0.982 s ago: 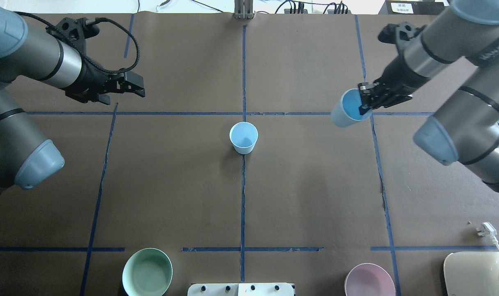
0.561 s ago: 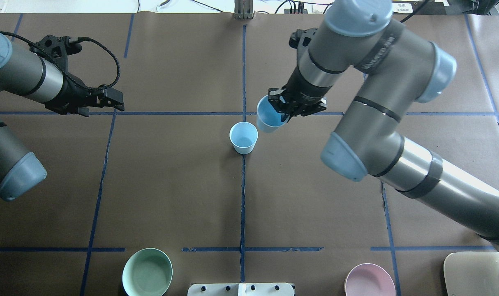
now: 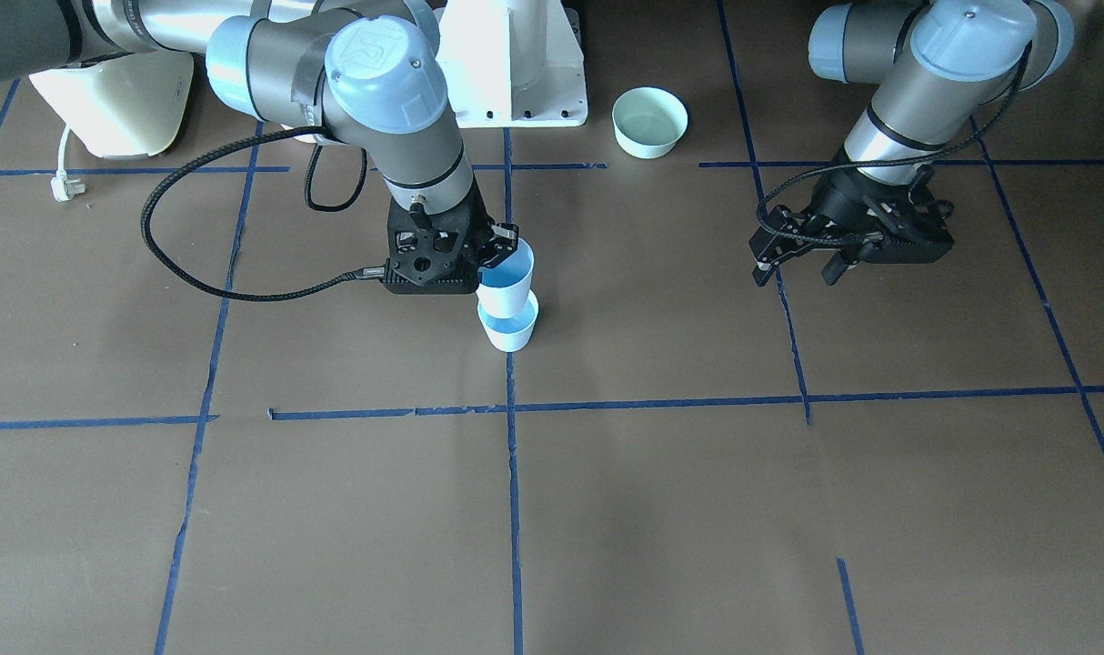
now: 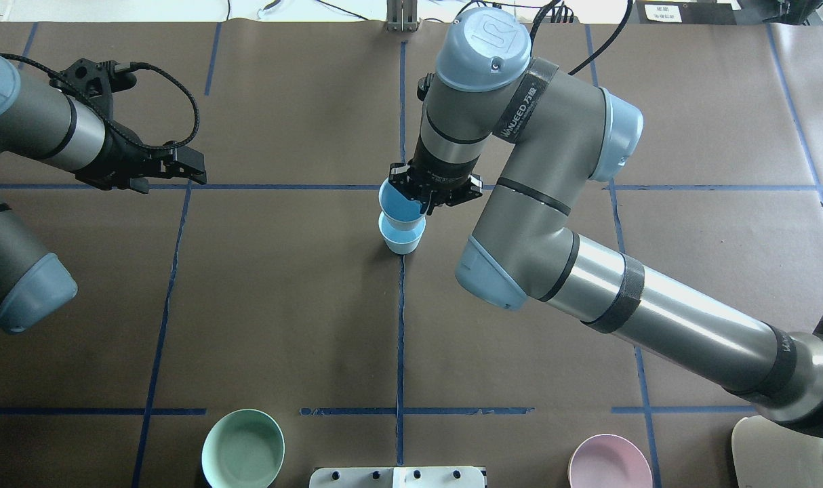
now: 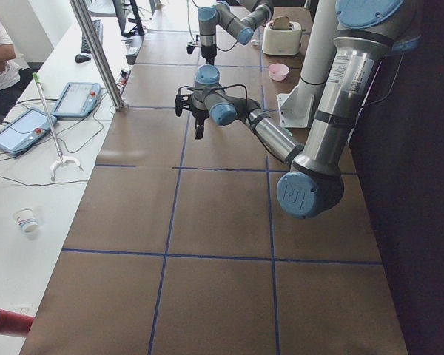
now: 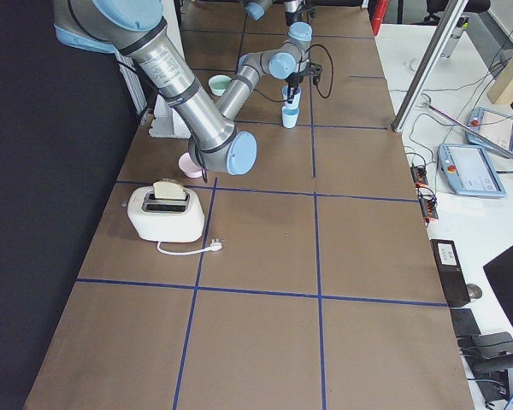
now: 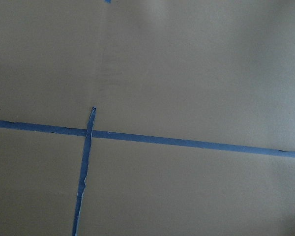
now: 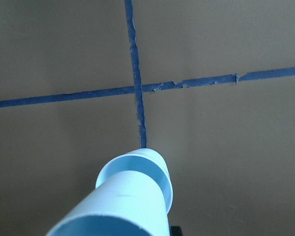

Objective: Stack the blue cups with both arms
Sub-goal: 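Lower the held cup into the centered cup and open the right gripper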

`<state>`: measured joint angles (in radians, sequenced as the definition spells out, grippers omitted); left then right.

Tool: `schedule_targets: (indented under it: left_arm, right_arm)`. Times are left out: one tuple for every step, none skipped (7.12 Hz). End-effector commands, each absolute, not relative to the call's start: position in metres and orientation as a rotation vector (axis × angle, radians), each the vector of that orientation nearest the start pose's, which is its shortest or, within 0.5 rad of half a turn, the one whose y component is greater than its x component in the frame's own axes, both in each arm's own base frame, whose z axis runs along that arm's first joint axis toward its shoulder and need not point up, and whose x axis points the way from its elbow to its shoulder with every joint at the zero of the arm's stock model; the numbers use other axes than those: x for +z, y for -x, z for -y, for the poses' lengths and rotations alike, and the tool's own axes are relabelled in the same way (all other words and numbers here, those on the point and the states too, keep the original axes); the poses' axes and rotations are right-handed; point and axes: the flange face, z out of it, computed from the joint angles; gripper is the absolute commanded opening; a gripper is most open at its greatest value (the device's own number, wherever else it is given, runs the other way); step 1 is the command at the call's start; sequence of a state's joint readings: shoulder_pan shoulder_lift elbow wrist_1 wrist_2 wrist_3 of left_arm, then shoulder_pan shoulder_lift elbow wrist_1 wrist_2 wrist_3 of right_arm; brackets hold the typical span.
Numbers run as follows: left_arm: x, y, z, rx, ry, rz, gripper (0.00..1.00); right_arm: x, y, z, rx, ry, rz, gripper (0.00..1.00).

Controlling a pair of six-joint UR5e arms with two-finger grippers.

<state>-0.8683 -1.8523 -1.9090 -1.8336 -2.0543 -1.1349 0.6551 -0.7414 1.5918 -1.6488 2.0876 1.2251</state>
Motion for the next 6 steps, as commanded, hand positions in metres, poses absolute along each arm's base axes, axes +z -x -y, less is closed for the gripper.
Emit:
schedule_targets:
  left_arm:
    - [0.319,-0.302,0.490,-0.184,-0.165,-0.965,1.00]
    - [0.319,-0.302,0.490,-0.184,-0.165,-0.965,1.00]
    - [0.319,-0.302,0.490,-0.186,-0.165,-0.965,1.00]
    - [0.319,-0.303,0.490,-0.184,-0.163,-0.967,1.00]
    - [0.319,-0.303,0.490,-0.184,-0.163,-0.967,1.00]
    - [0.318,-0.303,0.489,-0.185,-0.163,-0.968,1.00]
  right_arm:
    - [0.155,0.519,0.494,0.083,0.080,0.880,0.00]
    - [0.155,0.521,0.493,0.082,0.083,0.879,0.00]
    - [0.153,0.521,0.493,0.080,0.080,0.884,0.00]
    - [0.150,0.524,0.495,0.080,0.080,0.883,0.00]
    - [0.151,0.527,0.496,0.081,0.084,0.877,0.00]
    - [0.153,0.529,0.496,0.081,0.087,0.874,0.00]
